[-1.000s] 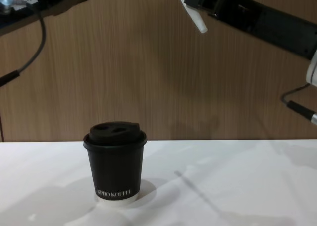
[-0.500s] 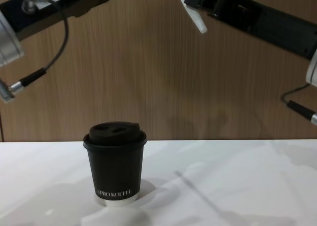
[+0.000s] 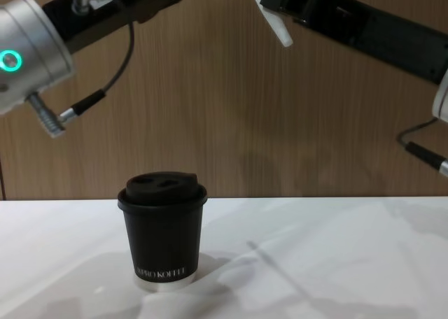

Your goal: Pick up the straw with one hand, pass it to the other hand, and insert it into the cup.

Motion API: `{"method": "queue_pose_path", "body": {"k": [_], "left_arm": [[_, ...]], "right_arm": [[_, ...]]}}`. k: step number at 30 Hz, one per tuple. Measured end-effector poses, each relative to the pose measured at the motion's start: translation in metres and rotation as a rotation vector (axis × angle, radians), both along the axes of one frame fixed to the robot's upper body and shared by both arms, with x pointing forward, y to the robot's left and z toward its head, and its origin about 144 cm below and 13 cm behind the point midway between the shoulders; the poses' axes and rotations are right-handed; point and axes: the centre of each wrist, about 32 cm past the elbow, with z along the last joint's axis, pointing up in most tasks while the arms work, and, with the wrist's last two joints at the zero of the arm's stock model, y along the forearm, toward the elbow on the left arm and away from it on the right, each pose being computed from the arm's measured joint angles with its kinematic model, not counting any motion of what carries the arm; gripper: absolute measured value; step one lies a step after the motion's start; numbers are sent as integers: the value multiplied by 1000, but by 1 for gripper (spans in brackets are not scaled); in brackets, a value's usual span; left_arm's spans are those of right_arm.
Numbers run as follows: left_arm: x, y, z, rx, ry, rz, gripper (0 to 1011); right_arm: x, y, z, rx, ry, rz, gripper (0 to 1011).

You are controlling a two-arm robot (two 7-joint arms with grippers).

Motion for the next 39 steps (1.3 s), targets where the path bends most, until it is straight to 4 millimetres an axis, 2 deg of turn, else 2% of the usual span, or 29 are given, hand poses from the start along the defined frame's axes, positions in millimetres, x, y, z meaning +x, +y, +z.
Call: {"method": "queue_pose_path", "body": {"k": [14, 26, 34, 39], "left_arm": [[17, -18, -1, -42, 27, -19, 1003], [25, -24, 0, -62, 31, -24, 1003], [27, -27, 2, -66, 20, -32, 841], [27, -27, 3, -67, 8, -38, 675]], "right_arm": [[0, 0, 0, 0, 0, 0, 0], [0, 0, 0, 0, 0, 0, 0], [0, 0, 0, 0, 0, 0, 0], [0, 0, 0, 0, 0, 0, 0]]}}
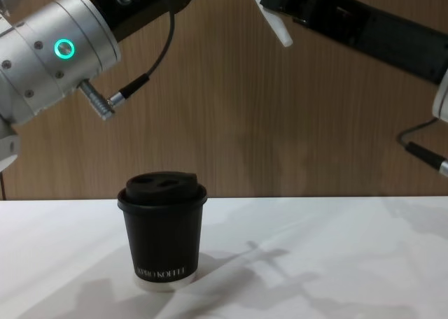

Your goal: Pick up the straw with one hand, pass it to the other hand, and insert it into the cup.

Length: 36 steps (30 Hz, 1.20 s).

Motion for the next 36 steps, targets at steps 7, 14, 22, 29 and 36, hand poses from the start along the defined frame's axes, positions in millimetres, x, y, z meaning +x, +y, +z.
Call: {"method": "queue_pose_path", "body": {"k": [7, 14, 22, 29, 36], "left_arm": [[1, 1, 1, -1, -9, -3, 452], [2, 2, 0, -2, -16, -4, 226], [3, 4, 0, 0, -16, -2, 126], [4, 5, -1, 2, -11, 3, 85], [5, 7, -2, 1, -4, 15, 45]], "right_arm": [[0, 0, 0, 0, 0, 0, 0], [0, 0, 0, 0, 0, 0, 0], [0, 0, 0, 0, 0, 0, 0], [0, 0, 0, 0, 0, 0, 0], [0, 0, 0, 0, 0, 0, 19]]}}
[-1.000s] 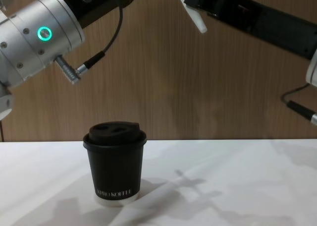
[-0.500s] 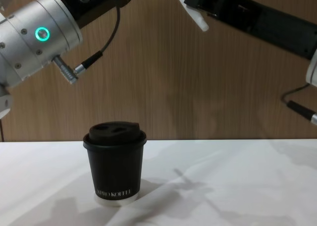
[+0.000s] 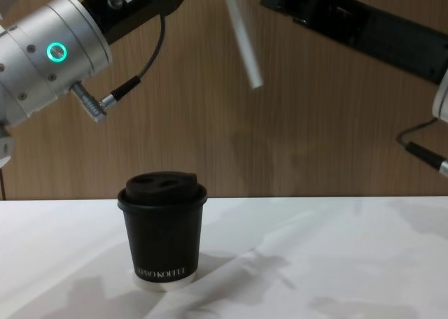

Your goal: Pick up the straw with one hand, pass it to the other hand, and insert it into the cup.

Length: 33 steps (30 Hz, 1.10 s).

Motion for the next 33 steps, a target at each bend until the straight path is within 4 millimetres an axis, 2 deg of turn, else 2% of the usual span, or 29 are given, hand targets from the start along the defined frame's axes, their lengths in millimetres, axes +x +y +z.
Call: {"method": "queue_pose_path", "body": {"k": [7, 14, 15, 16, 20, 24, 25, 27, 30, 31, 33], "left_arm": [[0, 0, 0, 1, 4, 5, 11], [0, 1, -1, 6, 5, 16, 5], [-1, 1, -1, 8, 5, 18, 6], [-1, 1, 0, 15, 2, 24, 5], [-2, 2, 1, 34, -5, 40, 5], [-5, 5, 4, 77, -24, 72, 5], [-5, 5, 5, 86, -27, 80, 5], [-7, 7, 6, 111, -38, 98, 6], [-10, 10, 9, 146, -53, 124, 5], [-11, 11, 10, 159, -58, 134, 5], [-13, 13, 11, 178, -66, 148, 5]], "right_arm": [[0, 0, 0, 0, 0, 0, 207], [0, 0, 0, 0, 0, 0, 441], [0, 0, 0, 0, 0, 0, 441], [0, 0, 0, 0, 0, 0, 502], [0, 0, 0, 0, 0, 0, 620], [0, 0, 0, 0, 0, 0, 757], [0, 0, 0, 0, 0, 0, 757], [0, 0, 0, 0, 0, 0, 844], [0, 0, 0, 0, 0, 0, 893], [0, 0, 0, 0, 0, 0, 948], [0, 0, 0, 0, 0, 0, 991]]}}
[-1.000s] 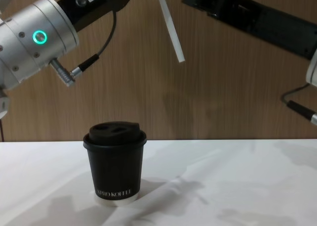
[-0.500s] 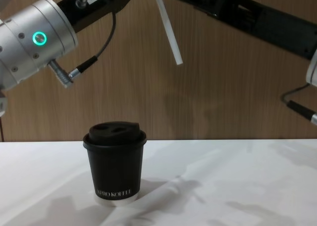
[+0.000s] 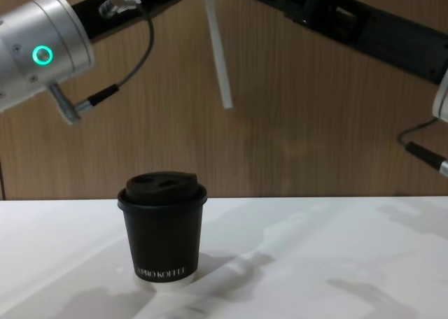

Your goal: Pick up the straw with one hand, pass it to the other hand, and insert it into the cup.

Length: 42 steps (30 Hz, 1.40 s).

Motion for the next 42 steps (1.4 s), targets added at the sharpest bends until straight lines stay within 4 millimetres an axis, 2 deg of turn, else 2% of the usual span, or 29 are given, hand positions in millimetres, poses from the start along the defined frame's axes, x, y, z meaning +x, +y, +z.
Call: {"method": "queue_pose_path", "body": {"k": [20, 30, 42], "left_arm": [[-35, 28, 11, 293, -74, 250, 5], [-45, 37, 9, 358, -79, 329, 5], [-48, 39, 2, 364, -79, 365, 5]], "right_arm": [[0, 0, 0, 0, 0, 0, 1001], [0, 0, 0, 0, 0, 0, 1001], [0, 0, 0, 0, 0, 0, 1001]]}}
